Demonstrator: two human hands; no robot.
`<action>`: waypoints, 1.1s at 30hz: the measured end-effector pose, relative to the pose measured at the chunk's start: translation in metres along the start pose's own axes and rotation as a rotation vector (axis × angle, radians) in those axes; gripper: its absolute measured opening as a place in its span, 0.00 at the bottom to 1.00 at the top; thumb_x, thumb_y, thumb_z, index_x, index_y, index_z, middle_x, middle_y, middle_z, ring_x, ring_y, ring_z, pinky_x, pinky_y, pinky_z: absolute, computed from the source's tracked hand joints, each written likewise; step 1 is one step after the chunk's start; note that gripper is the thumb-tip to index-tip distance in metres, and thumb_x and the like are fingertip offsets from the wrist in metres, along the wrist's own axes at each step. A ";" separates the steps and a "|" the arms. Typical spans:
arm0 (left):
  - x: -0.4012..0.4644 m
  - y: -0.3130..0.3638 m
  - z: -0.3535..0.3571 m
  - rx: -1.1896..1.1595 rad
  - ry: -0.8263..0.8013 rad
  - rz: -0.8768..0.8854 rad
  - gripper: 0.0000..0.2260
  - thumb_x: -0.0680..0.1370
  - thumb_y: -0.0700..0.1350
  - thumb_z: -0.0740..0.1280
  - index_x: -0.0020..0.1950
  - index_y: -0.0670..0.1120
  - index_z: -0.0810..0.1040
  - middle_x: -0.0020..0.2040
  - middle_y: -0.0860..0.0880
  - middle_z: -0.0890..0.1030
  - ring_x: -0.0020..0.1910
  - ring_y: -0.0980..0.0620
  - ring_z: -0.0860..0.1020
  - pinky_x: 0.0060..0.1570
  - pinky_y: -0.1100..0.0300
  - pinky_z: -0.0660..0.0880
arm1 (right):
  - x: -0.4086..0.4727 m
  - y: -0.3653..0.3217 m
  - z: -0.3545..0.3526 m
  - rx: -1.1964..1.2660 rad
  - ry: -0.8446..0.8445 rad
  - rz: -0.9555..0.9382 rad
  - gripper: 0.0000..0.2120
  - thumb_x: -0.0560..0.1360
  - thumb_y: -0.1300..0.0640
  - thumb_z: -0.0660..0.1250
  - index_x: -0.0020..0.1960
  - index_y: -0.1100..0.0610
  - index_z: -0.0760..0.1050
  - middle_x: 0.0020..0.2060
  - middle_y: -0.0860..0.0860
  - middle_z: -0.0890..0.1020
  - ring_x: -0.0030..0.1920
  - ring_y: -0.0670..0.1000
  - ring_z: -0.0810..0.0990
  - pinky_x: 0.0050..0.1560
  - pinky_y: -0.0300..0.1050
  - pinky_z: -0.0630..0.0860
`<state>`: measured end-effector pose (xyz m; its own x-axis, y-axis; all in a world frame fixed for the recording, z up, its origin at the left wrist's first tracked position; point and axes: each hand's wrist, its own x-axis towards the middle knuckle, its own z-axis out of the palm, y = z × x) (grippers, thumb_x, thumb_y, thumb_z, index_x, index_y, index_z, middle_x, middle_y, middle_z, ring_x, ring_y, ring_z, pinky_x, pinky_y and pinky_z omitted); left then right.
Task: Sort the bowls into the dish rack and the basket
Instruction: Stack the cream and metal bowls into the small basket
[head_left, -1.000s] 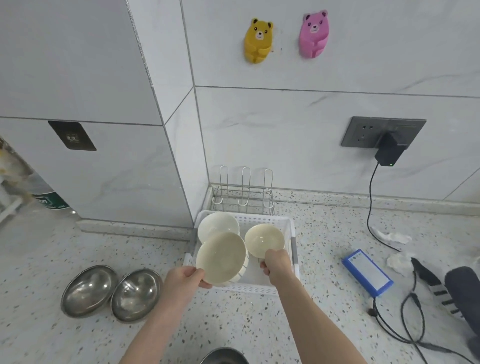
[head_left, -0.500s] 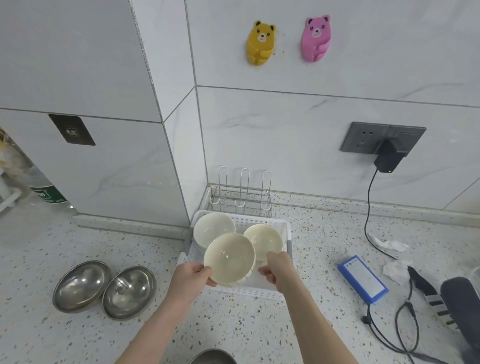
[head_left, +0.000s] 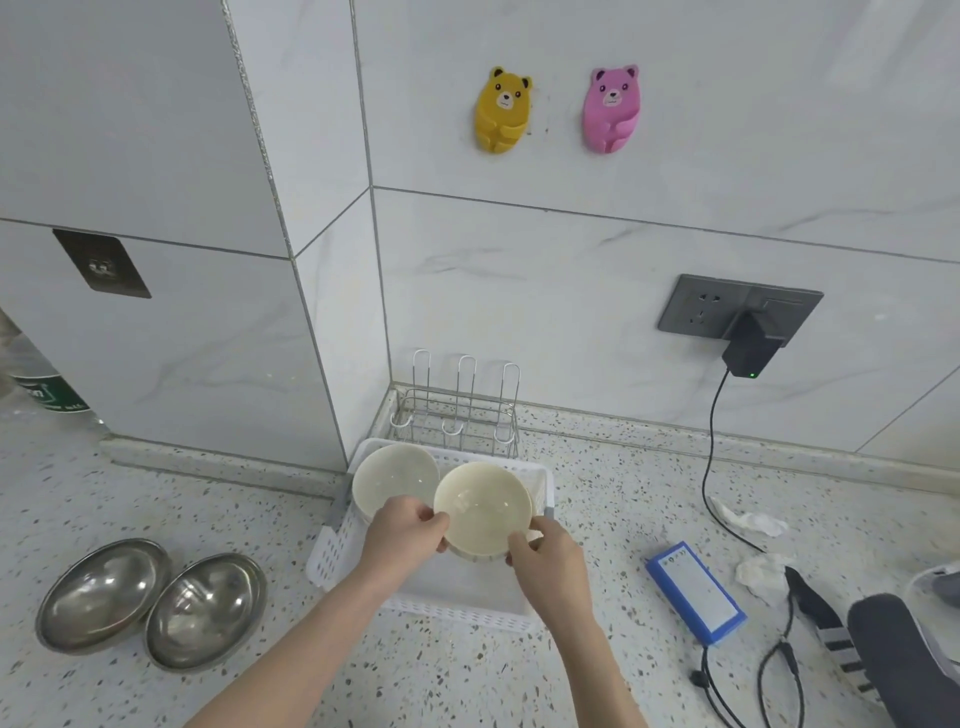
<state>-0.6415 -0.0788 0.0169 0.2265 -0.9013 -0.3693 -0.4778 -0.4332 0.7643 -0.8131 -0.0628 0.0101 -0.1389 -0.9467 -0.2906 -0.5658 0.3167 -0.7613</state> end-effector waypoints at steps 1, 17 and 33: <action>0.002 0.002 0.003 0.009 -0.011 0.008 0.11 0.74 0.41 0.65 0.33 0.41 0.82 0.31 0.51 0.85 0.30 0.53 0.75 0.32 0.62 0.67 | 0.004 0.000 0.000 -0.018 0.005 0.005 0.12 0.75 0.56 0.61 0.56 0.57 0.76 0.40 0.52 0.84 0.38 0.51 0.80 0.36 0.42 0.74; 0.016 -0.006 0.024 -0.171 -0.190 -0.259 0.26 0.78 0.66 0.59 0.59 0.44 0.74 0.41 0.46 0.87 0.29 0.53 0.65 0.23 0.65 0.60 | 0.045 -0.001 0.007 0.051 0.140 0.163 0.05 0.73 0.60 0.62 0.44 0.62 0.72 0.35 0.52 0.77 0.32 0.49 0.72 0.29 0.41 0.66; 0.027 -0.013 0.046 -0.273 -0.116 -0.219 0.08 0.81 0.49 0.62 0.45 0.47 0.76 0.41 0.45 0.87 0.28 0.53 0.69 0.23 0.67 0.59 | 0.045 0.004 0.025 -0.150 0.102 0.152 0.08 0.77 0.61 0.59 0.51 0.65 0.72 0.39 0.55 0.78 0.32 0.50 0.73 0.30 0.42 0.70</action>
<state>-0.6685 -0.0978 -0.0273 0.1928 -0.7873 -0.5857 -0.1808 -0.6152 0.7674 -0.8008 -0.1026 -0.0204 -0.3088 -0.8922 -0.3297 -0.6456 0.4512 -0.6162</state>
